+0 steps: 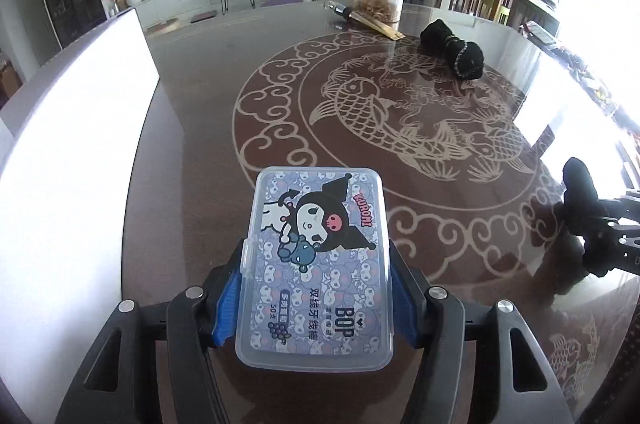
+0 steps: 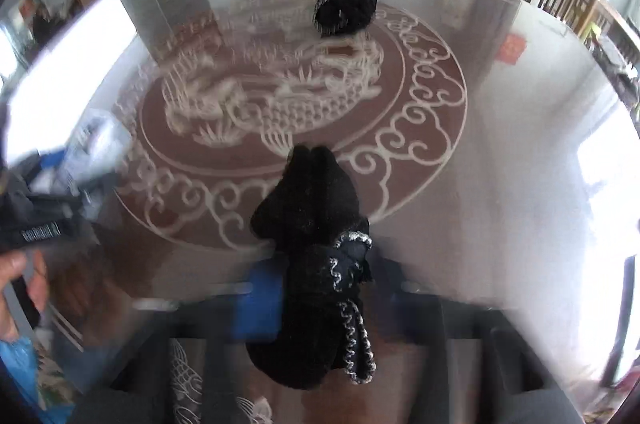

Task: Organize objects
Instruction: 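Lift the floss box with the left tool while the right tool grasps a black sock bundle, then carry both items to the cardboard box and open both tools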

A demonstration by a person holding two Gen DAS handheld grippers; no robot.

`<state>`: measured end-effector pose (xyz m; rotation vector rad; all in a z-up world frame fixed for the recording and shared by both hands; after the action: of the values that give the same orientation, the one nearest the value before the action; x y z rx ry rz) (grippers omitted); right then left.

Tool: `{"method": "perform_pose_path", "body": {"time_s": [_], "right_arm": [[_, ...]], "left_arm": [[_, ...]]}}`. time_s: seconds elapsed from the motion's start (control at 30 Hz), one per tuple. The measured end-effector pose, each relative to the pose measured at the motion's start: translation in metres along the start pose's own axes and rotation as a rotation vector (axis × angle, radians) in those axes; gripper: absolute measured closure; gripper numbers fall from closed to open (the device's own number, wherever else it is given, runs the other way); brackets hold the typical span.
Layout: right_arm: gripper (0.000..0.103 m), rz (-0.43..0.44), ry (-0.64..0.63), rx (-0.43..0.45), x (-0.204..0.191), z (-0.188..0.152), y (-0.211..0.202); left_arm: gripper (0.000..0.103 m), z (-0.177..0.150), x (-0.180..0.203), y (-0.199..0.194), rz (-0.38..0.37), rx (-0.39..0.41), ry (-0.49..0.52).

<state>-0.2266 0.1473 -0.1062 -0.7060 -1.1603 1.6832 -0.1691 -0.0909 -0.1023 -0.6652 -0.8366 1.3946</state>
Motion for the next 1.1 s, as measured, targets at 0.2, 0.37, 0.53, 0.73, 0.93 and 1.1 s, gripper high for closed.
{"method": "perform_pose_path", "body": {"time_s": [0.2, 0.37, 0.53, 0.73, 0.93, 1.1], "right_arm": [[0.069, 0.044, -0.017, 0.07, -0.02, 0.0, -0.042], [0.069, 0.111, -0.086, 0.234, -0.073, 0.049, -0.111], [0.069, 0.313, -0.235, 0.387, -0.191, 0.101, -0.179], [0.068, 0.536, -0.426, 0.39, -0.342, 0.113, -0.183], [0.019, 0.59, -0.476, 0.304, -0.402, 0.098, -0.132], [0.005, 0.48, -0.405, 0.461, -0.333, 0.086, -0.141]], "left_arm": [[0.042, -0.022, 0.014, -0.066, -0.26, 0.057, -0.137], [0.042, 0.0, -0.031, -0.169, -0.336, 0.196, -0.211], [0.042, -0.001, -0.146, -0.221, -0.12, 0.276, -0.304], [0.029, -0.044, -0.277, -0.217, 0.194, 0.2, -0.49], [0.018, -0.085, -0.318, -0.191, 0.283, 0.087, -0.64], [0.018, -0.063, -0.287, -0.2, 0.253, 0.168, -0.6]]}}
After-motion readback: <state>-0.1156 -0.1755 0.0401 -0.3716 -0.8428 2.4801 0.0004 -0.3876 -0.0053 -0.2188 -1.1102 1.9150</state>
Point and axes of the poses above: each gripper's, at about its wrist camera, not at the fingertips, and y roughly the way its jaws point, x to its right, z to its top, the point moved 9 cm from there along y, roughly the way its jaws point, and after that the axes turned 9 degrees about -y, right-handed, at the moved point
